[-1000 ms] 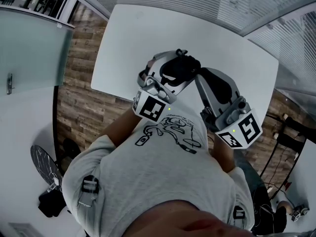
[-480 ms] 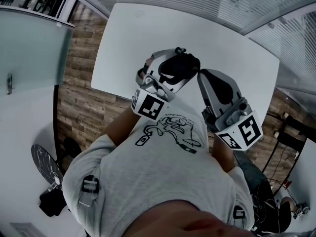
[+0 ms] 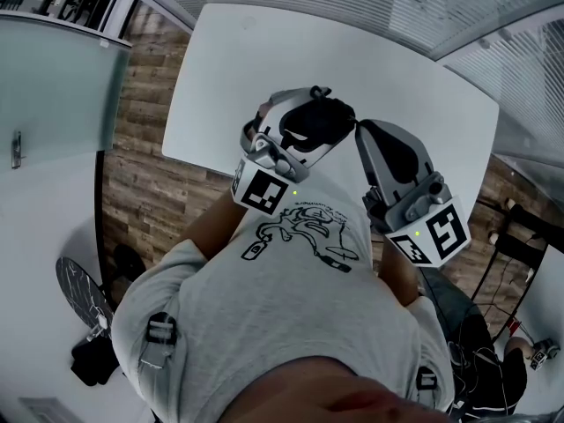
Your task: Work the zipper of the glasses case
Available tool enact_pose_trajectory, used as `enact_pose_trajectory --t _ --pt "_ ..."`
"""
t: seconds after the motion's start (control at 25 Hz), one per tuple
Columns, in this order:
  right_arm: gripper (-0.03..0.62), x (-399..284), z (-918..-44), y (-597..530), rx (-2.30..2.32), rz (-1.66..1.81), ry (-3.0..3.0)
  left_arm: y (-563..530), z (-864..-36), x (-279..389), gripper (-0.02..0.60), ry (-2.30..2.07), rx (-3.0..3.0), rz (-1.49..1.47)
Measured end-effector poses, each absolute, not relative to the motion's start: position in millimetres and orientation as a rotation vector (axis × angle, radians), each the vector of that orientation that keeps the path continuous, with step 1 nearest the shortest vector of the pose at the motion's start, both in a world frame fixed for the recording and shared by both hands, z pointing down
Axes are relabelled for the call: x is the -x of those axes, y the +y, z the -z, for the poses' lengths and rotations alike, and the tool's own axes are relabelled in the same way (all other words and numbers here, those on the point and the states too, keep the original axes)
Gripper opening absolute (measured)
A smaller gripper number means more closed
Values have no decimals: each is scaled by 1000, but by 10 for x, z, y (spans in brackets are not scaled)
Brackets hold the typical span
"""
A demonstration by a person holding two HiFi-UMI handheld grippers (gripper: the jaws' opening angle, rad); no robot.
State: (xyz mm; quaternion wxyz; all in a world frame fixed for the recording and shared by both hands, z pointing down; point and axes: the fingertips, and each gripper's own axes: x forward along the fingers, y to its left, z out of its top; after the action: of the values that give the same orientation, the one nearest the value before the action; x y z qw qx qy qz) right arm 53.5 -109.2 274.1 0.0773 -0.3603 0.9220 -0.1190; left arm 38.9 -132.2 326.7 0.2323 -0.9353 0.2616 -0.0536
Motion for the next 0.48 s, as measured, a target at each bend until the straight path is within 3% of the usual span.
enact_pose_trajectory --t 0.48 --pt "5 -501 -2763 -1046 1093 367 2765 -1176 -3174 -321 253 653 2569 61"
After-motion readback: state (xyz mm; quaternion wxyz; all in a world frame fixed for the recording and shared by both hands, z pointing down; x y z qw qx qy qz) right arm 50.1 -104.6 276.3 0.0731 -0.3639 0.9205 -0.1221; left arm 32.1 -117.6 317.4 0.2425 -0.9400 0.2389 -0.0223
